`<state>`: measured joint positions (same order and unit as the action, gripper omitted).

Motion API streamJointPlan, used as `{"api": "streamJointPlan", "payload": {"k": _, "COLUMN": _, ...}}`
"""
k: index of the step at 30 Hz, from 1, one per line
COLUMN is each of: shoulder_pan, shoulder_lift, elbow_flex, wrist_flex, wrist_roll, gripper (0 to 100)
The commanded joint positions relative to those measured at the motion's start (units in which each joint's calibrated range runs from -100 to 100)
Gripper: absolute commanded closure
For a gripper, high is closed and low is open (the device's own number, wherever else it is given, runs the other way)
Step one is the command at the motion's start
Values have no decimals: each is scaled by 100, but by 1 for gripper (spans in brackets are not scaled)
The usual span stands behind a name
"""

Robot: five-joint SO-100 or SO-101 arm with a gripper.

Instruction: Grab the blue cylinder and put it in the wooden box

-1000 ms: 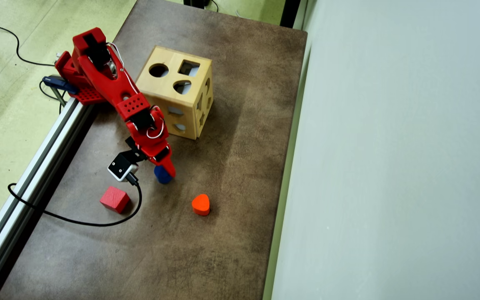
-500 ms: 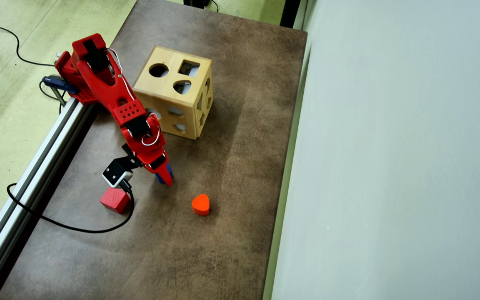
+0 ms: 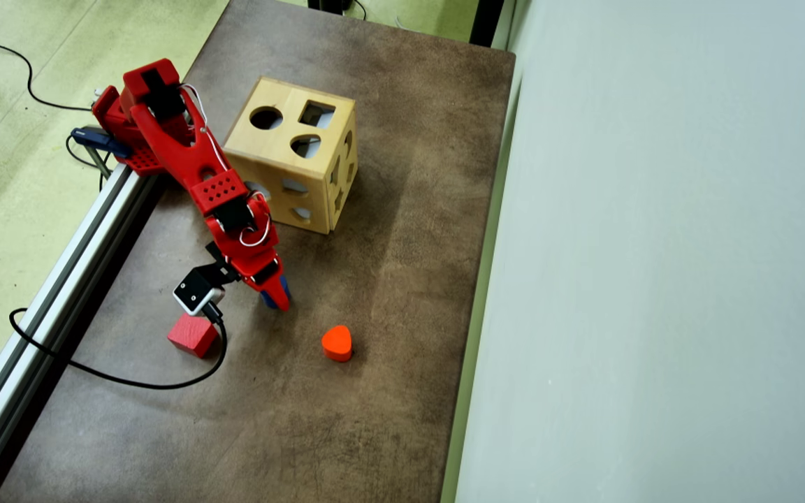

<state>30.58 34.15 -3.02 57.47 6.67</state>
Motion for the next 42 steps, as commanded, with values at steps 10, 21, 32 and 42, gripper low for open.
{"api": "streamJointPlan", "payload": {"k": 10, "shoulder_pan": -198, "shoulder_lift": 62, "elbow_flex": -261, "wrist_flex": -65, "wrist_roll": 5, "gripper": 68}}
{"api": "streamJointPlan", "payload": {"k": 21, "shoulder_pan": -190, "shoulder_lift": 54, "elbow_flex": -261, "wrist_flex": -65, "wrist_roll": -15, "gripper": 68}}
{"api": "streamJointPlan", "payload": {"k": 32, "shoulder_pan": -175, "shoulder_lift": 62, "elbow_flex": -261, "wrist_flex": -65, "wrist_roll": -39, "gripper": 69}}
{"api": "streamJointPlan", "payload": {"k": 42, "shoulder_pan": -56, "shoulder_lift": 62, "elbow_flex": -261, "wrist_flex": -226, "wrist_roll": -44, "gripper": 73}}
